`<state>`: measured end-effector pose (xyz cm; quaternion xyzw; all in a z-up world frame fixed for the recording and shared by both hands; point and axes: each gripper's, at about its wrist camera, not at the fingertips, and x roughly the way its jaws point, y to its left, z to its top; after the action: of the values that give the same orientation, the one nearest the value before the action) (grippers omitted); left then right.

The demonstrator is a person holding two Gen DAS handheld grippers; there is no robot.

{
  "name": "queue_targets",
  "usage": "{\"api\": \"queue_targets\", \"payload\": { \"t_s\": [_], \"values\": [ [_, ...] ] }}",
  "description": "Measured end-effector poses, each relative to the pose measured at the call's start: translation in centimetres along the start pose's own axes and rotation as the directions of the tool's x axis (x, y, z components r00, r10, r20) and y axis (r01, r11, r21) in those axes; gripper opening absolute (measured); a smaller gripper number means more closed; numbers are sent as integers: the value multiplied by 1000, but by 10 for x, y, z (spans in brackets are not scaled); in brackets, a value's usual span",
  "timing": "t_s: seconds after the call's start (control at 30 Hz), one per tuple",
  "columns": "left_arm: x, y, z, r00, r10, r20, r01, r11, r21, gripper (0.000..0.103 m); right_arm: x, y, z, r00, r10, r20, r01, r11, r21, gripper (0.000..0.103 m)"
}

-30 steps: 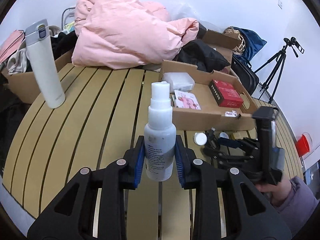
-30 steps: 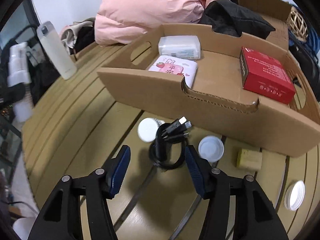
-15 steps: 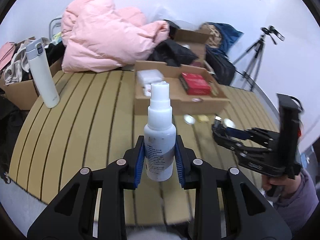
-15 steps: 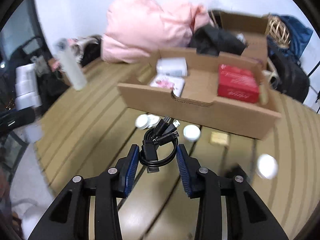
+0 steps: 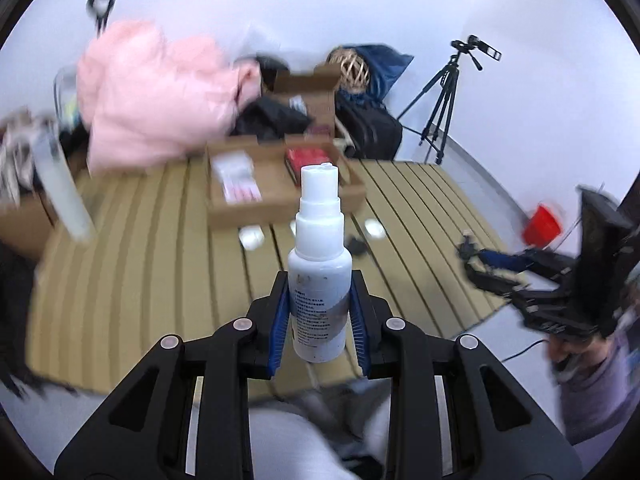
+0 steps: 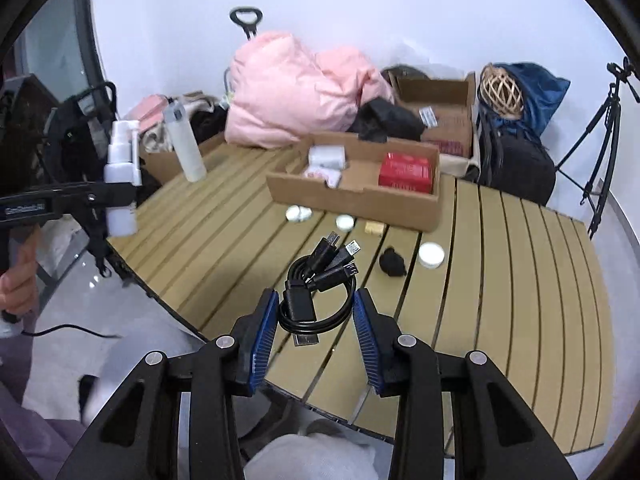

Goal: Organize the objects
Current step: 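Carry the spray bottle and black cable into the cardboard box while both grippers open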

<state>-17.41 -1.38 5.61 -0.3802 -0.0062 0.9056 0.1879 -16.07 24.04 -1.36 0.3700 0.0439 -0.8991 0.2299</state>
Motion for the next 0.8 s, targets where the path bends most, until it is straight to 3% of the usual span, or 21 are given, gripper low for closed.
{"api": "queue_targets", "payload": {
  "t_s": [0.07, 0.23, 0.37, 0.47, 0.63, 0.8],
  "values": [
    [1, 0, 24, 1000, 21, 6, -21, 998, 52, 25, -18, -1, 13, 1000, -12, 23, 13, 999, -34, 42],
    [58, 7, 94, 996, -3, -89, 5, 1000, 26, 25, -16, -28, 69, 1000, 17, -1, -17, 999, -49, 42],
    [143, 11, 129, 986, -14, -168, 11, 1000, -17, 25, 37, -65, 128, 996, 51, -68, -50, 999, 6, 42],
    [228, 26, 141, 967, -42, -253, 19, 995, -93, 25, 95, -85, 157, 989, 19, -146, -16, 1000, 22, 42],
    [323, 41, 141, 941, -43, -336, -14, 986, -167, 25, 191, -119, 165, 964, 2, -264, 15, 998, 63, 42],
    [377, 42, 136, 927, -40, -374, -37, 980, -197, 25, 260, -145, 162, 944, -72, -321, 94, 994, 53, 42]
  ]
}}
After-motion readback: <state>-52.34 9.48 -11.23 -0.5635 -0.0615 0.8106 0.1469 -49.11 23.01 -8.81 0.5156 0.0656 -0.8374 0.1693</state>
